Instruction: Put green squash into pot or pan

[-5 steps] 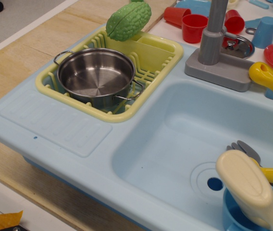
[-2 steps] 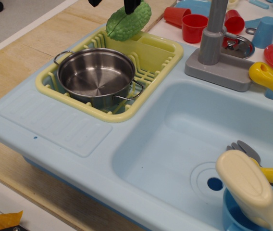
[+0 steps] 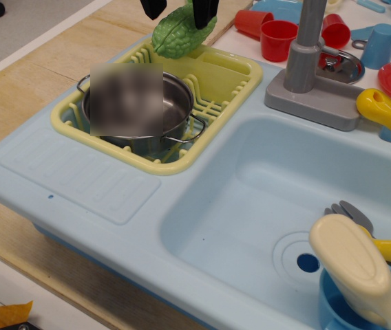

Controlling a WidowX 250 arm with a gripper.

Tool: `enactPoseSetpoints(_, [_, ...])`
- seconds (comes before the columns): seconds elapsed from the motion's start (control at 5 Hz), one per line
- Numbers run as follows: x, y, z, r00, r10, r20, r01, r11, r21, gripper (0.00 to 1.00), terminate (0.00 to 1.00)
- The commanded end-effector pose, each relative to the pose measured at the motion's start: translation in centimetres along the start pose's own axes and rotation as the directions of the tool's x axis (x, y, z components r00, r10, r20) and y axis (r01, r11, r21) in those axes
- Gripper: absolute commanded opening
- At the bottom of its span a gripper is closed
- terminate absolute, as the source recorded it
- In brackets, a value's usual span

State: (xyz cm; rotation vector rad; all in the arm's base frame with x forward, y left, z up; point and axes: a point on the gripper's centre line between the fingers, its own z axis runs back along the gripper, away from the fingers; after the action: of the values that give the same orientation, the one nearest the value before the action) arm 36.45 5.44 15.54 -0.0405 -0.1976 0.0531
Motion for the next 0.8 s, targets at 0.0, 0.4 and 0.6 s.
enactPoseSetpoints(0.0, [0.7,0.1,-0.1,0.999,0.026,0.025,-0.026,0.999,-0.023,1.00,0.00])
enactPoseSetpoints(0.4, [-0.7,0.4,-0.3,0.992,0.113,0.050,-0.113,0.993,-0.018,0.00,0.00])
enactPoseSetpoints(0.6, [-1.2,0.3,1.5,0.990,0.129,0.058,-0.131,0.991,0.026,0.00,0.00])
